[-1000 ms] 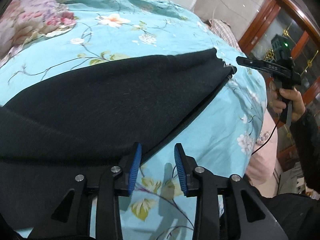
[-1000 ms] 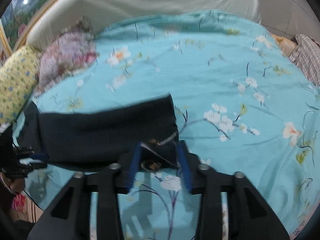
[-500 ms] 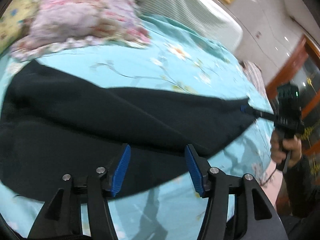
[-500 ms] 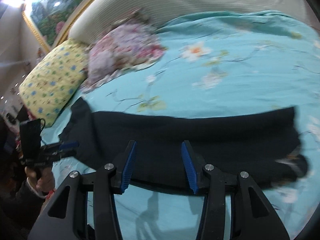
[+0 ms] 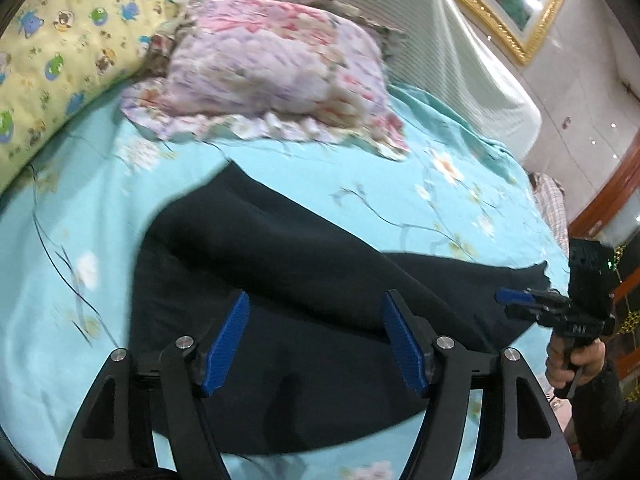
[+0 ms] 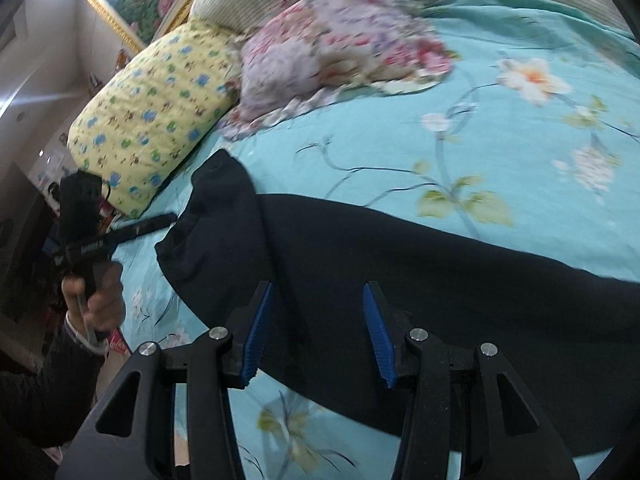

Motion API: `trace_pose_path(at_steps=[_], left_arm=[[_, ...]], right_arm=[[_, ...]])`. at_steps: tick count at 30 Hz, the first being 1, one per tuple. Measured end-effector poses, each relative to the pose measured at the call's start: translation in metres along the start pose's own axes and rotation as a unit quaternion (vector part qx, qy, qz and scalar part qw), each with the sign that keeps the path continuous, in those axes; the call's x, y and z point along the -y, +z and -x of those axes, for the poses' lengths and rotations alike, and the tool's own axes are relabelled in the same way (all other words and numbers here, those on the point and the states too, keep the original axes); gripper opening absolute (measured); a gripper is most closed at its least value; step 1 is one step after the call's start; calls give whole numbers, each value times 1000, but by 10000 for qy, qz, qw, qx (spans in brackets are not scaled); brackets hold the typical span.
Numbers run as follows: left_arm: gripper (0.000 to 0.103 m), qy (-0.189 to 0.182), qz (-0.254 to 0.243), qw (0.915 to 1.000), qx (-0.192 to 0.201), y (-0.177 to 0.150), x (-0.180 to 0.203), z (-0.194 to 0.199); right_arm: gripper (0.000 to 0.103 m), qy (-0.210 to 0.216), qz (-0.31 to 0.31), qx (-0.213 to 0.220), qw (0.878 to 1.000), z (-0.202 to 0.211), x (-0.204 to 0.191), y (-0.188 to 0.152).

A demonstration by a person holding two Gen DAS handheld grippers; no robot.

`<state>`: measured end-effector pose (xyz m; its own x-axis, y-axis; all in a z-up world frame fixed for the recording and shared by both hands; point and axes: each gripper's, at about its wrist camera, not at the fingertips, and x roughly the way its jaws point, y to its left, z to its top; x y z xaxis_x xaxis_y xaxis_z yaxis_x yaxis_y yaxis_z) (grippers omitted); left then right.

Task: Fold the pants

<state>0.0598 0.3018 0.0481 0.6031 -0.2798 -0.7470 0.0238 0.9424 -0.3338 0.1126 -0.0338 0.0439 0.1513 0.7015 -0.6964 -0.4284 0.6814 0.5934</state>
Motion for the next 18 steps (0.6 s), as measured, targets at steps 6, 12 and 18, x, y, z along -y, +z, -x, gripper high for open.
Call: trace_pose_path(at_steps=[6,12,18], left_arm=[[75,182,-23,9997,-129,44,-36,-9],[79,71,-400,9975,-583,89,-55,-45],[79,-382,-462,9874,-1461,110,-74,-97]], right_arm=[[48,215,115,-259,9994,-32,-18,12],[48,301,236,-459,9982,-53,-31,20],[48,385,220,-717,9964,-71,-33,25]])
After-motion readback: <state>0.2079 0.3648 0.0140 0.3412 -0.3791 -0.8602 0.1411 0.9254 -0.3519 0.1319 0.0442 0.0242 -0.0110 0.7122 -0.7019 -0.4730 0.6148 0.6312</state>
